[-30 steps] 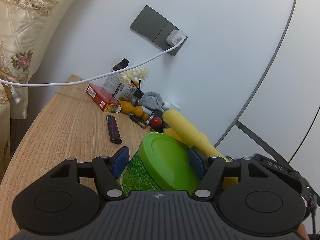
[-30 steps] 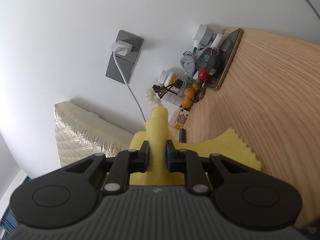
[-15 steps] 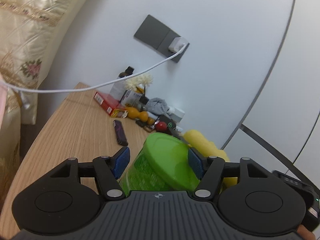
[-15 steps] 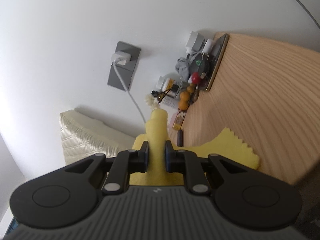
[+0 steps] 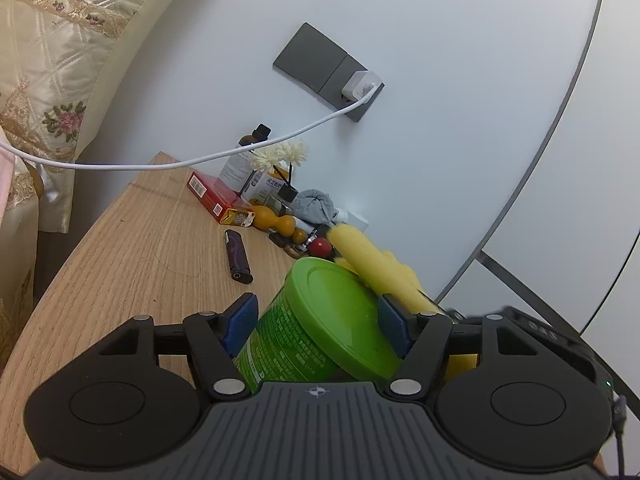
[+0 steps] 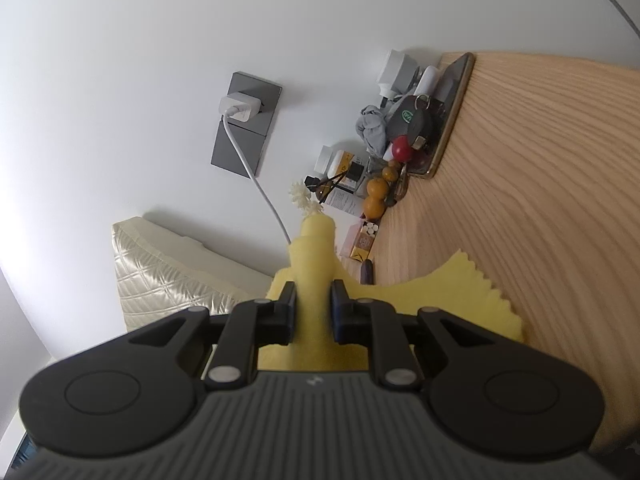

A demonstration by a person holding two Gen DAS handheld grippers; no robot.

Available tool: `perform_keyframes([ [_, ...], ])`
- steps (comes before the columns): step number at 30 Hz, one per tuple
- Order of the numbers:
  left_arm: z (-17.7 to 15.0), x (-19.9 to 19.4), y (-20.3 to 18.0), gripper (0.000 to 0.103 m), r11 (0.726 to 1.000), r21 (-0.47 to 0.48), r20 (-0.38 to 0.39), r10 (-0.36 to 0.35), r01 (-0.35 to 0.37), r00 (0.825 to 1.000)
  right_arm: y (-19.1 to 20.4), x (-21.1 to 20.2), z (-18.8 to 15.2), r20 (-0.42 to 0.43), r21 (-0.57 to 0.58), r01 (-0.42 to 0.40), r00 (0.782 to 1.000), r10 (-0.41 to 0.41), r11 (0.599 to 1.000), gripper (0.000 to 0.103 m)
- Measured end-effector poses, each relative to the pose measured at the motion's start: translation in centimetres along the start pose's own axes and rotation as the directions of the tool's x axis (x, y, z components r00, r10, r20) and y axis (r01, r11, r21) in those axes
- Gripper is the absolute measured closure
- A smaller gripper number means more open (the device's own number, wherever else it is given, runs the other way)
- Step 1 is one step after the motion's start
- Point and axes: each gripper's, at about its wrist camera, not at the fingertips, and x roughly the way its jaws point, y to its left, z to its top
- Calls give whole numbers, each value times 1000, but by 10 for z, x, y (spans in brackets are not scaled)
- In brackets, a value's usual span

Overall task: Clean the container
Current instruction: 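Wipe the canister lid with the cloth in the right gripper while the left holds it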

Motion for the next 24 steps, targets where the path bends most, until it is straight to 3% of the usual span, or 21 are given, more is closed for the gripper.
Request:
perform_keyframes([
  [13, 0, 1, 1, 33, 1000, 4, -5, -9, 9, 1000, 5, -34, -9, -27, -28, 4, 1000, -5, 1000, 84],
  [24, 2, 4, -4, 32, 1000, 23, -16, 16, -15, 1000, 5, -4, 5, -52, -32, 22, 998, -23, 999, 84],
])
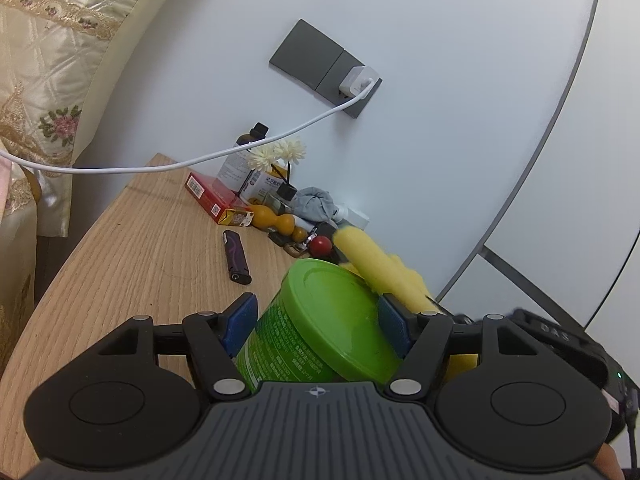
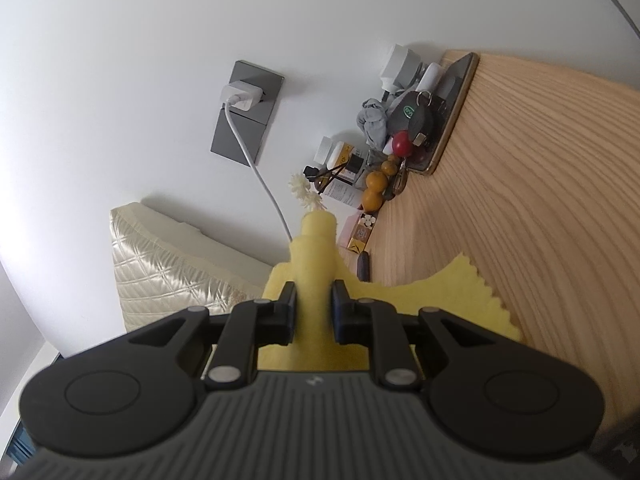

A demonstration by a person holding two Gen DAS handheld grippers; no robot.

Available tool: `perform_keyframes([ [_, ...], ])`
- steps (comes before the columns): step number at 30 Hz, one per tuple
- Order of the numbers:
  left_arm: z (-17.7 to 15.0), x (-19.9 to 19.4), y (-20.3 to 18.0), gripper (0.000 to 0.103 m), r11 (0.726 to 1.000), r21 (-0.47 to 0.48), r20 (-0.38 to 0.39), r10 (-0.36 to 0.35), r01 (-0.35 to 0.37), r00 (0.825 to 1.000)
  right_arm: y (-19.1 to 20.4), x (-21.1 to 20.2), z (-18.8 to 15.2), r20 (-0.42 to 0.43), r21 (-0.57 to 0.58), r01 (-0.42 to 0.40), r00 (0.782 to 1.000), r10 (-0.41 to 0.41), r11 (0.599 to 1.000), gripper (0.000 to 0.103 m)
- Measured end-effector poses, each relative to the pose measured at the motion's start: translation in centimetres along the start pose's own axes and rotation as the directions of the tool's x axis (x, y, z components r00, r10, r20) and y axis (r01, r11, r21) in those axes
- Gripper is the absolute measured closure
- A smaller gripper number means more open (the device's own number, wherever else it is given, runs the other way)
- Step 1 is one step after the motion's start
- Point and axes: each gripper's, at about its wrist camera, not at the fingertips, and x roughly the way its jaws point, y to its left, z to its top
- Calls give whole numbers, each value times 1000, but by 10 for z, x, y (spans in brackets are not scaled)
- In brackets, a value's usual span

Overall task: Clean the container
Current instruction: 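Wipe the canister lid with the cloth in the right gripper while the left holds it, then rub the cloth across the canister lid and side with the right gripper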

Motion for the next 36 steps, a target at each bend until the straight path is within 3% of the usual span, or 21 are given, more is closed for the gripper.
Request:
perform_keyframes([
  [8, 4, 5, -4, 32, 1000, 24, -20, 17, -17, 1000, 3, 12, 6, -34, -35, 7, 999, -8, 999, 84],
  [14, 3, -2, -19, 33, 990, 120, 3, 68, -68, 998, -3, -12, 4, -27, -44, -39, 999, 38, 998, 85],
  [26, -4, -22, -23, 32, 992, 25, 1, 127, -127, 992, 1, -50, -6, 3, -62, -51, 999, 51, 997, 85],
  [36, -3, -28, -29, 40, 990, 31, -13, 135, -134, 991, 13, -58, -9, -7, -101, -62, 998, 61, 993, 85],
])
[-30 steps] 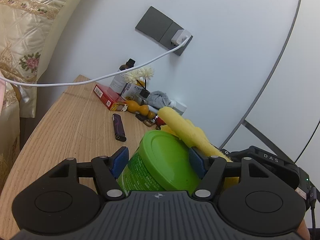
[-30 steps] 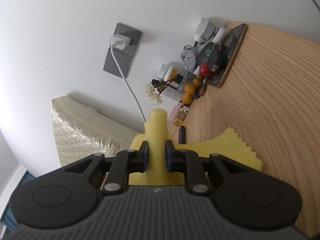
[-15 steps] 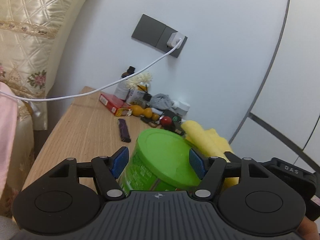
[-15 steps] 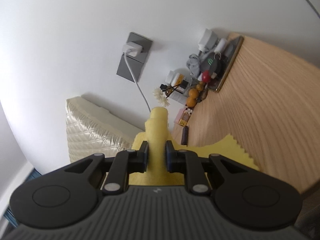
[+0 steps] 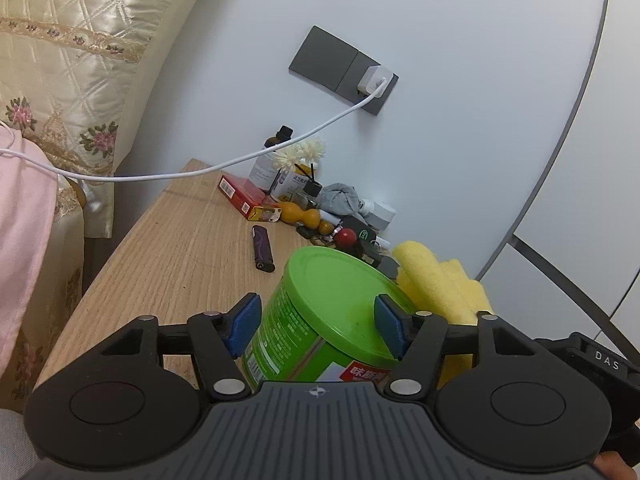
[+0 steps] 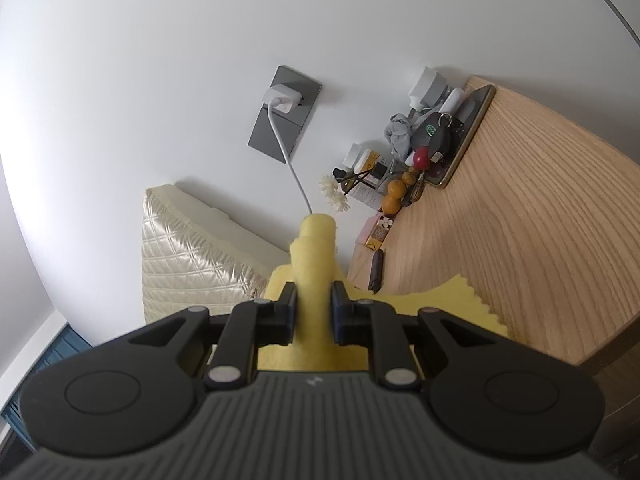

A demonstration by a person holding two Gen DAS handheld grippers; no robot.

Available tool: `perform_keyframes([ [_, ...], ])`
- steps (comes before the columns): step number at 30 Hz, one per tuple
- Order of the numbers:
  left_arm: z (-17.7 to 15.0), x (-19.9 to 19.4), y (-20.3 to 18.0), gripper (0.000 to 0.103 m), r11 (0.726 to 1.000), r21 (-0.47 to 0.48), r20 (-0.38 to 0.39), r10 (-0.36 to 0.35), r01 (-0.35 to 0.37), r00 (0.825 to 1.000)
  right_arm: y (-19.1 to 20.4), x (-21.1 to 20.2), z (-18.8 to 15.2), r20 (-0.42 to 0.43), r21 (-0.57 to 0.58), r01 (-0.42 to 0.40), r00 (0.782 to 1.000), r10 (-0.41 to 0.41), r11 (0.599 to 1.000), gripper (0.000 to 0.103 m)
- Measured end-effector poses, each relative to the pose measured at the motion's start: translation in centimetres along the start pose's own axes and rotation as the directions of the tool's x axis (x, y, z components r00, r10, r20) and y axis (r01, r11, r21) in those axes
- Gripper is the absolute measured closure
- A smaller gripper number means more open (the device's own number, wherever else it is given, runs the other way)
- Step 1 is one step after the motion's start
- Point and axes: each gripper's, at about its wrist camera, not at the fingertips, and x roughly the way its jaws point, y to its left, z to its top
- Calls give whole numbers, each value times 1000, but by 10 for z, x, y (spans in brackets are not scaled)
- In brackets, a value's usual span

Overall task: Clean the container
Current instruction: 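Rub the cloth across the canister lid and side with the right gripper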

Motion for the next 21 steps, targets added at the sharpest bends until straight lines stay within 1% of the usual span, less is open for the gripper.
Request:
perform_keyframes([
  [3, 0, -1, -3, 41, 1000, 18, -3, -3, 3, 1000, 1, 3, -1, -6, 1, 3, 1000, -3, 1000, 85],
  [11, -1, -3, -1, 41, 1000, 26, -11, -16, 16, 1000, -7, 21, 4, -33, -22, -1, 999, 0, 1000, 85],
  [15, 1, -2, -1, 41, 999, 29, -21, -17, 17, 1000, -16, 34, 4, -54, 17, -12, 998, 13, 1000, 84],
  [21, 2, -1, -4, 41, 1000, 23, -32, 5, -4, 999, -19, 59, 21, -89, 26, 3, 996, -1, 1000, 84],
])
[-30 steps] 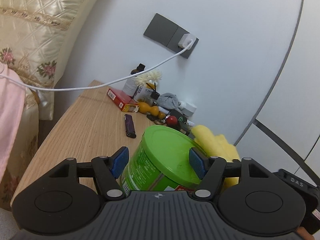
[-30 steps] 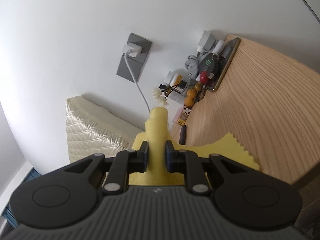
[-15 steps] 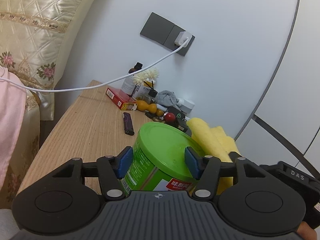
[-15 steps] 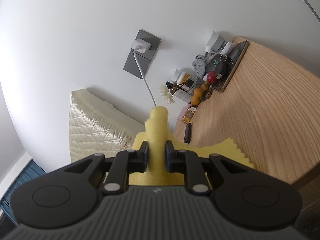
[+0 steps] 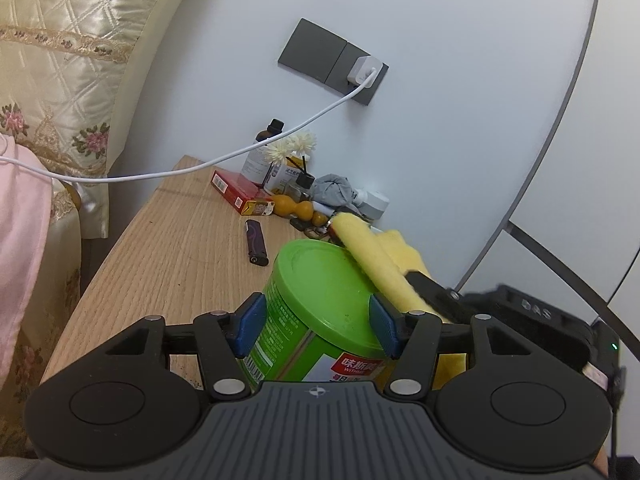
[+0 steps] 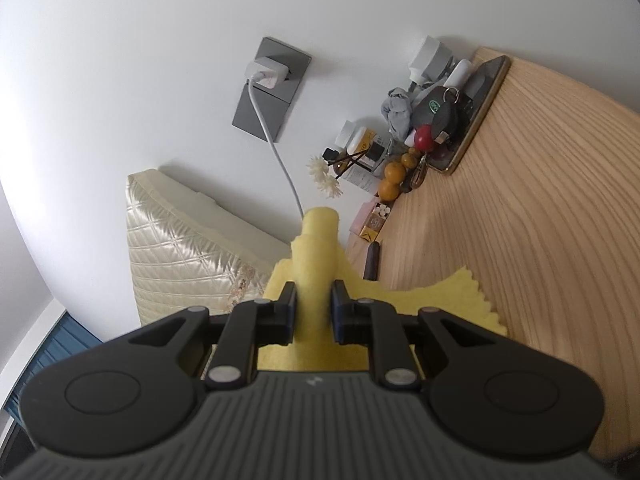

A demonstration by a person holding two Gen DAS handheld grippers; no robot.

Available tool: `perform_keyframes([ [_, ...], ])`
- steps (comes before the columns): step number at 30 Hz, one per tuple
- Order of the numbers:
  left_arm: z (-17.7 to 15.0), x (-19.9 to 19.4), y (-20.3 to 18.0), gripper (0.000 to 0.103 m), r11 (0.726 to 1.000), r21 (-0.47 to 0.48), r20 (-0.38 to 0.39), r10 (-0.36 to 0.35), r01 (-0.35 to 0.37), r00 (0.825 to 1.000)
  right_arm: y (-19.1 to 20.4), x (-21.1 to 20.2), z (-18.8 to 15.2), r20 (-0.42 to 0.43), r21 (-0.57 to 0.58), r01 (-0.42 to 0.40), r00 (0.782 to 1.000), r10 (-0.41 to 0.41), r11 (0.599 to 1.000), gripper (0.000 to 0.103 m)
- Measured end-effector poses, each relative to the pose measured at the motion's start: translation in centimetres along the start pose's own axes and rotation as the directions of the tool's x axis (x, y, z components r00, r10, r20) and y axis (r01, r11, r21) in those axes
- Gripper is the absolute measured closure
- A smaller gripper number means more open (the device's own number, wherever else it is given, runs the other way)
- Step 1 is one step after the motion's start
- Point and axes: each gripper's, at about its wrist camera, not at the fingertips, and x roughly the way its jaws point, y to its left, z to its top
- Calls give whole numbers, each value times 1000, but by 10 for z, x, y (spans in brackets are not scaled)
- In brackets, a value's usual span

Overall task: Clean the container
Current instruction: 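Rub the cloth across the canister lid and side with the right gripper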

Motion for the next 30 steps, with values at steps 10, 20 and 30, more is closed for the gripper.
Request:
perform_keyframes([
  [10, 2, 1, -5, 41, 1000, 14, -6, 27, -27, 1000, -4, 28, 14, -69, -24, -33, 997, 31, 999, 84],
  [20, -3, 0, -7, 40, 999, 6, 22, 39, -39, 999, 7, -19, -2, -53, -95, -17, 999, 12, 995, 82],
  [30, 0, 1, -9, 39, 998, 14, 13, 60, -61, 998, 6, -10, 0, -34, -52, 4, 999, -6, 999, 81],
])
